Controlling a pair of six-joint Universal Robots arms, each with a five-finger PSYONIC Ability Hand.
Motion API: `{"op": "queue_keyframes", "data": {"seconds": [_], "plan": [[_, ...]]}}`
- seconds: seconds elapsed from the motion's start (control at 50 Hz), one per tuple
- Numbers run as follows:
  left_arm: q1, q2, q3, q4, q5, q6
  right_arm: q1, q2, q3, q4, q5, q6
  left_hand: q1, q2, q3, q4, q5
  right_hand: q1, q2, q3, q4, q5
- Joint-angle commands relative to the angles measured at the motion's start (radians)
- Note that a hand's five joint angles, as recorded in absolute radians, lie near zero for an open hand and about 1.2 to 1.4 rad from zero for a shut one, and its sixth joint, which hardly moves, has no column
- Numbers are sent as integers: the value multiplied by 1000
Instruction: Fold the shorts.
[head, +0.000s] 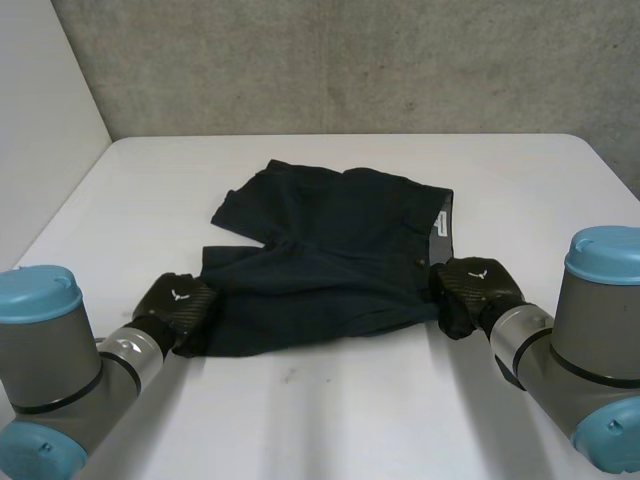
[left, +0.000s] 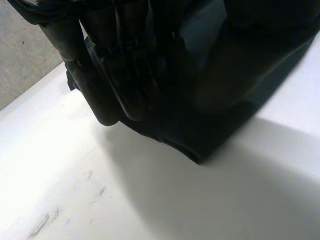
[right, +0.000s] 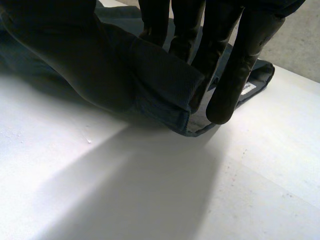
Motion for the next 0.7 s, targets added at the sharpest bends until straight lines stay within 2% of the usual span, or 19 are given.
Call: {"op": "queue_keyframes", "data": {"seconds": [0.02, 0.14, 0.16, 0.18, 0.2, 0.34, 0.52, 0.7], "plan": [[6, -3, -1, -8, 3, 40, 3, -2, 0, 2, -5, -1, 289, 277, 288, 284, 300, 432, 220, 204, 207, 243], [4, -1, -4, -11, 3, 57, 6, -3, -2, 5, -3, -5, 289, 277, 288, 284, 300, 432, 220, 204, 207, 243], [7, 8, -12, -12, 2, 64, 6, -3, -2, 5, -2, -5, 16, 4, 15, 11, 27, 432, 220, 204, 207, 243], [7, 11, -15, -12, 2, 67, 6, -5, -2, 5, -2, -5, -146, -159, -147, -152, -135, 432, 220, 204, 207, 243], [9, 14, -18, -14, 0, 71, 6, -5, -2, 5, -3, -5, -186, -198, -187, -191, -175, 432, 220, 204, 207, 243], [14, 98, -72, -17, 3, 77, 6, -3, -2, 5, 0, -6, -265, -278, -266, -271, -254, 432, 220, 204, 207, 243], [17, 95, -69, -15, 3, 77, 6, 0, -2, 3, 0, -6, -295, -307, -296, -300, -284, 432, 220, 204, 207, 243], [15, 92, -70, -18, 5, 80, 6, 3, 0, -1, 0, -11, -459, -472, -460, -465, -448, 432, 220, 204, 207, 243]]}}
